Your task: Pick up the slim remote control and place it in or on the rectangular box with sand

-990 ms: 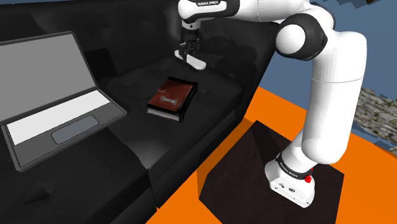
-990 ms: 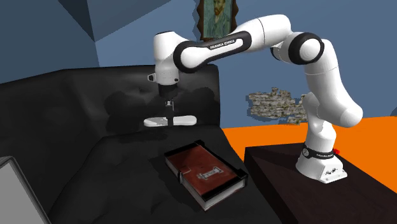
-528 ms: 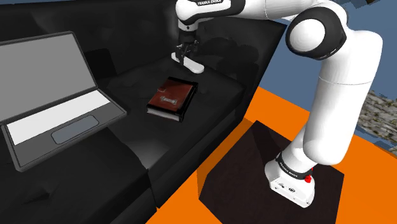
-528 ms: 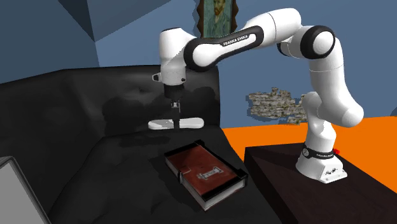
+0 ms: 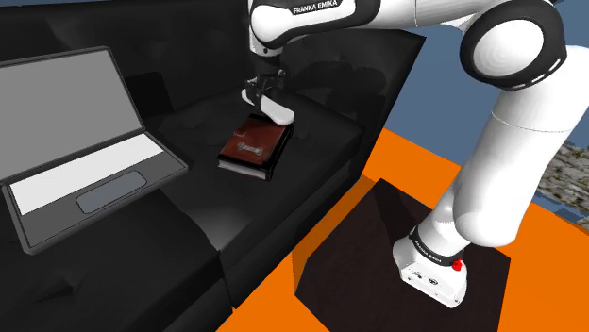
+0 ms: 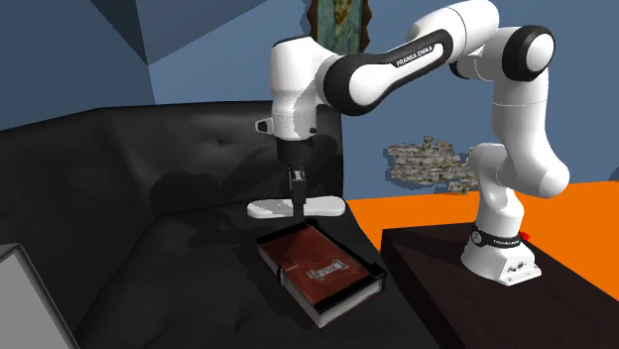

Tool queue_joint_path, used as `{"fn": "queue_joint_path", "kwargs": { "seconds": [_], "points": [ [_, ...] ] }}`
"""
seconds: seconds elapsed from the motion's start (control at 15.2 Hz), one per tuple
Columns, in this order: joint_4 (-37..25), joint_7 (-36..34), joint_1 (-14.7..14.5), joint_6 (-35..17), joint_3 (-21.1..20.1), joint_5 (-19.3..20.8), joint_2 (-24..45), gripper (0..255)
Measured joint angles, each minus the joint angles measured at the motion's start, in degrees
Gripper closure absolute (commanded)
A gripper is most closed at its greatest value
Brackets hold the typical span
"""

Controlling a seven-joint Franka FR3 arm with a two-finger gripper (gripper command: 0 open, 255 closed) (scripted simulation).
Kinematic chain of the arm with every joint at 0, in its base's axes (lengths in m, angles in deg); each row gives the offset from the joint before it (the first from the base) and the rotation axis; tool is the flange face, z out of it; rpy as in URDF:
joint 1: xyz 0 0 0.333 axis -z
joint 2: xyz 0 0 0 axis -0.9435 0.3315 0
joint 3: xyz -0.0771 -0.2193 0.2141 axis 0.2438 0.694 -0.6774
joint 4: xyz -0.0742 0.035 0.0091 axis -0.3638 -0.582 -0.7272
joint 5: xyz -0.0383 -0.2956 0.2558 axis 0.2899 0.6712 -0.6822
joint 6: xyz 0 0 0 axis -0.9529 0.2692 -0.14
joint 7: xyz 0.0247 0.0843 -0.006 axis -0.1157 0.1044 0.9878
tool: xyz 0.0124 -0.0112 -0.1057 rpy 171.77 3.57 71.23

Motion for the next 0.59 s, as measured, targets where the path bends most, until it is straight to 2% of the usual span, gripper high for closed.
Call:
{"fn": "queue_joint_path", "kwargs": {
  "seconds": [0.26,0.59],
  "points": [
    [3.7,-5.1,-3.0,-0.8,-2.0,0.3,-2.8,255],
    [6.7,-6.4,-3.7,-3.7,-2.4,0.4,-2.8,255]
  ]
}}
